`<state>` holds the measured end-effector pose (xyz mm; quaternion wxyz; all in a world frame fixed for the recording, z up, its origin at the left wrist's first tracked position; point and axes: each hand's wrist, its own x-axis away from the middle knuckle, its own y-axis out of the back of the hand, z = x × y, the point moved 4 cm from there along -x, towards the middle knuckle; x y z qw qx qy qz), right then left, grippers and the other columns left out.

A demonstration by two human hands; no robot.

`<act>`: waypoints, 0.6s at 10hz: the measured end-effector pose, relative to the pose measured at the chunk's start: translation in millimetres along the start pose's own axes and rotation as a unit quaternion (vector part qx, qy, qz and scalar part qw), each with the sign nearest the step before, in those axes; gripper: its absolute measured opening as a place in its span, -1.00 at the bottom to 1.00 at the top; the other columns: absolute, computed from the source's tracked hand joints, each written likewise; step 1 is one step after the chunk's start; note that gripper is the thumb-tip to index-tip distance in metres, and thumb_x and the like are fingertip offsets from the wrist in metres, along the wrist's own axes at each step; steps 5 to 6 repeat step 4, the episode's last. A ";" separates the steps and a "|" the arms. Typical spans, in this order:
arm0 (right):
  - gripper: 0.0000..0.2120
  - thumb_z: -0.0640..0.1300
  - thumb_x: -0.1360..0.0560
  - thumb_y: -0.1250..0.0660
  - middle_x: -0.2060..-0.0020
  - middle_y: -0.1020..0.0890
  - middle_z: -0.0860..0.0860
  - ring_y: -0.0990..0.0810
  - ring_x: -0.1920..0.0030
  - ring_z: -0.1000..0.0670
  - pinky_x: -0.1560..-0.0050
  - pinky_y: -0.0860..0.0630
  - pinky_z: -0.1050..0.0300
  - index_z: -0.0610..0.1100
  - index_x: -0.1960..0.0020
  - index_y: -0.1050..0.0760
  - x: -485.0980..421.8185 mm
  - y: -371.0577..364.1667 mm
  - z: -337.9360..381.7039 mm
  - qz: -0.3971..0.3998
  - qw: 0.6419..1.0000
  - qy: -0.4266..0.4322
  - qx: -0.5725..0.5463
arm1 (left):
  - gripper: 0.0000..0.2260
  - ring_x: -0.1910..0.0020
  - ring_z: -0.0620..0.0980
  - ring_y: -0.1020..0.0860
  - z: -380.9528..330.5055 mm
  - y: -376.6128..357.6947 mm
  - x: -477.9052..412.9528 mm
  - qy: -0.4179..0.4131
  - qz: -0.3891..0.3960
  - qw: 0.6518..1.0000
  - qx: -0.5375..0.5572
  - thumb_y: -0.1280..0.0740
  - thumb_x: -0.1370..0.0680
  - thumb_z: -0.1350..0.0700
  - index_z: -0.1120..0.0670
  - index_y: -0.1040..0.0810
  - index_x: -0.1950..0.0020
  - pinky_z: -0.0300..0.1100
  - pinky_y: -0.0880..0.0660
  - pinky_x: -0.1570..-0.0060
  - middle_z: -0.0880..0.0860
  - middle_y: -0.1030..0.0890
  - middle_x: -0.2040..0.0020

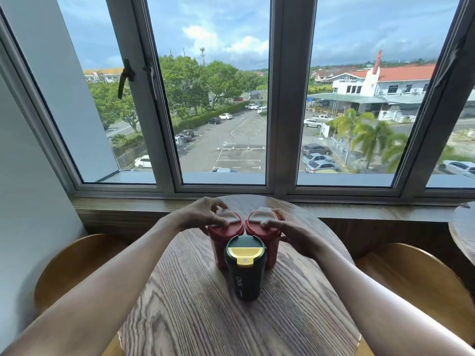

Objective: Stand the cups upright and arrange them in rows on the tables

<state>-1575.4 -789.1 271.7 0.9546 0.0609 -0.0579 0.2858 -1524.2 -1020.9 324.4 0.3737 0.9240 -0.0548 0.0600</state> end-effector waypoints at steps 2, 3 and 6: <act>-0.43 -0.01 -0.27 -0.47 -0.20 -0.60 -0.19 -0.60 -0.06 -0.07 -0.09 -0.48 0.01 -0.09 -0.25 -0.47 0.4 -1.5 -2.1 -0.010 1.000 0.014 -0.003 | -0.60 -0.14 0.09 -0.56 -0.3 -4.2 4.8 -0.002 -0.015 1.000 -0.026 -0.50 -0.43 -0.08 -0.05 -0.55 -0.23 0.05 -0.62 -0.05 0.09 -0.53 -0.21; -0.39 0.08 -0.29 -0.47 -0.20 -0.61 -0.10 -0.61 -0.17 -0.07 -0.24 -0.49 -0.04 -0.06 -0.29 -0.45 1.9 -1.0 -2.1 -0.017 1.000 0.014 0.018 | -0.42 -0.19 0.06 -0.55 2.9 -5.0 7.4 0.004 -0.018 1.000 -0.022 -0.47 -0.29 -0.33 -0.16 -0.54 -0.24 0.12 -0.59 -0.14 0.04 -0.54 -0.23; -0.37 0.27 -0.38 -0.38 -0.22 -0.59 -0.08 -0.56 -0.22 -0.09 -0.33 -0.44 -0.12 -0.07 -0.32 -0.44 3.8 3.0 -0.8 -0.079 0.996 0.035 0.017 | -0.30 -0.19 0.05 -0.54 8.6 -2.9 8.1 0.012 -0.089 0.996 -0.004 -0.34 -0.29 -0.49 -0.13 -0.50 -0.30 0.06 -0.52 -0.22 0.03 -0.55 -0.21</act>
